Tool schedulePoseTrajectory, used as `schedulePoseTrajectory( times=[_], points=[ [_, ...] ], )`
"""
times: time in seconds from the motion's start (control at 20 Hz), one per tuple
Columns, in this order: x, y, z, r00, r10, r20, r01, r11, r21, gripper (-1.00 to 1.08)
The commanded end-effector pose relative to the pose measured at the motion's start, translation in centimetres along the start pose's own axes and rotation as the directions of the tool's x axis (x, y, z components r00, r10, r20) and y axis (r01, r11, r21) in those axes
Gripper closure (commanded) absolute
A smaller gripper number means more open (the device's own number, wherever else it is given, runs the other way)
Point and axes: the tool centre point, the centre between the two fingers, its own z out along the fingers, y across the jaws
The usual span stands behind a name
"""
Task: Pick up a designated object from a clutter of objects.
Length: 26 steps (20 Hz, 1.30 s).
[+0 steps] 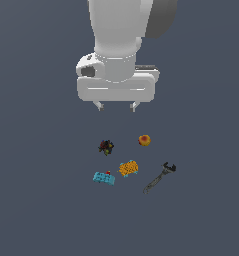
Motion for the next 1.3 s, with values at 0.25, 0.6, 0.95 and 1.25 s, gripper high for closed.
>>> schedulePoseTrajectory(
  times=[0.25,0.6,0.95,1.25],
  points=[
    [0.1,-0.2,0.2,1.000,0.013,0.001,-0.013,1.000,0.013,-0.92],
    [0.3,-0.6,0.4,0.999,0.038,0.003,-0.038,0.998,0.040,-0.92],
    [0.3,-0.4,1.4,0.999,0.049,0.005,-0.049,0.998,0.038,-0.92],
    [0.4,0.4,4.4,0.996,0.087,0.009,-0.087,0.996,0.036,-0.92]
  ],
)
